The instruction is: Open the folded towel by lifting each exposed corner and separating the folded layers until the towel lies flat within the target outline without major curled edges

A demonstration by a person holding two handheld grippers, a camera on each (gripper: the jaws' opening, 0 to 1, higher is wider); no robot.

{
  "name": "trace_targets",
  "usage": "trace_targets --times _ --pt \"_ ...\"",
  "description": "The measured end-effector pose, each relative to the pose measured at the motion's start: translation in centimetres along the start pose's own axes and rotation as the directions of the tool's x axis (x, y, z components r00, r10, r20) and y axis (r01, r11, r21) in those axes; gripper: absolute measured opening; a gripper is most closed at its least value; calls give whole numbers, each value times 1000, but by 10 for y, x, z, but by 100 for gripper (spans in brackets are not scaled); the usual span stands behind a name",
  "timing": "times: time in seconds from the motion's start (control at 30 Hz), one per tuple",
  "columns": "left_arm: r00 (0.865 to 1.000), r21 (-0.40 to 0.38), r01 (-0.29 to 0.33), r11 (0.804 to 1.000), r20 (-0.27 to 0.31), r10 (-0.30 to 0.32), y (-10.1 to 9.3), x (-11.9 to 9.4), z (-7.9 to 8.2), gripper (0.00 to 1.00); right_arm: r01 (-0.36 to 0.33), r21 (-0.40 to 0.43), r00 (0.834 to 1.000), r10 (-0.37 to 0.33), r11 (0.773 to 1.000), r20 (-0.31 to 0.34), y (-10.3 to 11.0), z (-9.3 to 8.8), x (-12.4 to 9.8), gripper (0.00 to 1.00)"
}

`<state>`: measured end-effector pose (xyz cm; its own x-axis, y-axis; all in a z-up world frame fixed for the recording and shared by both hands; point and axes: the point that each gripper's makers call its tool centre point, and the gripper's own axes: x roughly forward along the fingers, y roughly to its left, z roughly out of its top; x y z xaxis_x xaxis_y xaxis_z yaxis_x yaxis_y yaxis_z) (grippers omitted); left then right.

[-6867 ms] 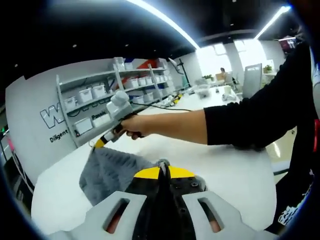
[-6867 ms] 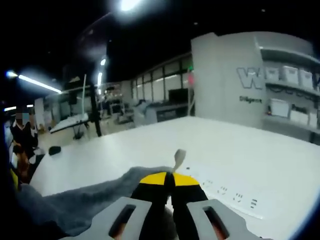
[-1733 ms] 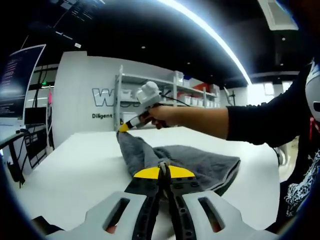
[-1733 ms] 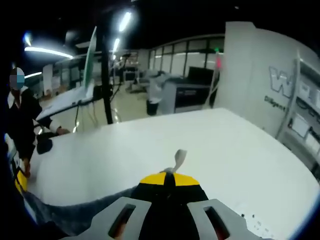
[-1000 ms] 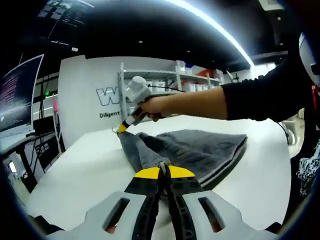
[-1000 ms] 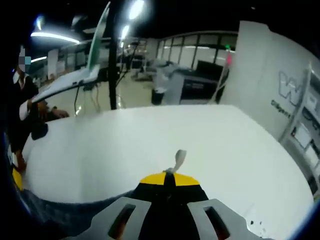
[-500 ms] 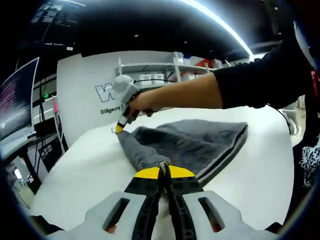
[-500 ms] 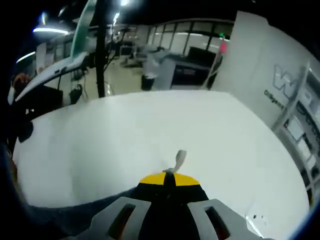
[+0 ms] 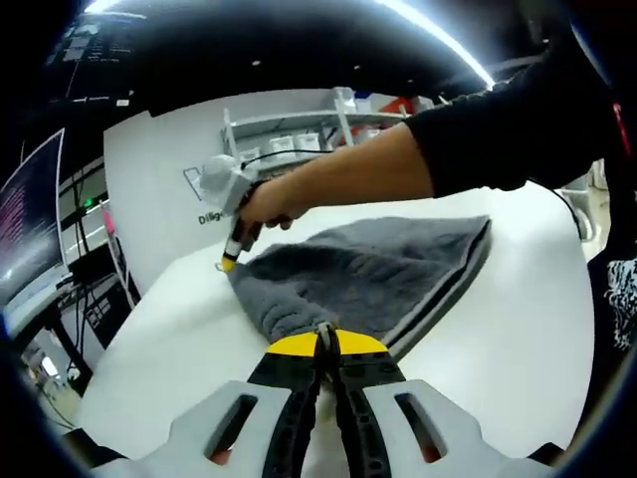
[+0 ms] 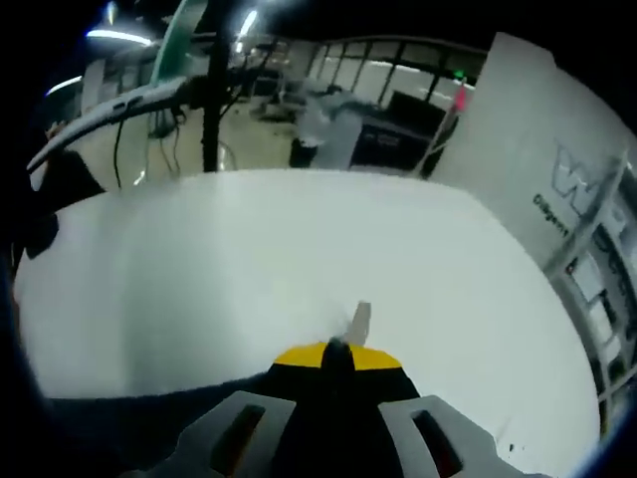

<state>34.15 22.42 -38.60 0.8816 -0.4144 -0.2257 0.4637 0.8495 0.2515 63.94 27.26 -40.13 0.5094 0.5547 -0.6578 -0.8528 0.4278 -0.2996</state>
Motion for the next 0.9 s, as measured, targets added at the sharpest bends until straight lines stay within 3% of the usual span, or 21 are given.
trace_targets --times 0.1,0.2,0.73,0.9 --pt "997 -1 34 999 -66 -34 -2 2 -14 3 -18 -12 1000 18 1000 -1 9 -2 3 17" --pt "996 4 39 999 -76 -39 0 2 -17 4 -6 -62 1000 6 998 -7 12 -5 7 21" --pt "993 -25 71 997 -96 -73 3 1 -24 4 13 -48 1000 -13 999 14 13 -5 5 23" --pt "994 -30 52 998 -94 -54 7 0 -24 11 -10 -84 999 13 996 30 18 -2 4 26"
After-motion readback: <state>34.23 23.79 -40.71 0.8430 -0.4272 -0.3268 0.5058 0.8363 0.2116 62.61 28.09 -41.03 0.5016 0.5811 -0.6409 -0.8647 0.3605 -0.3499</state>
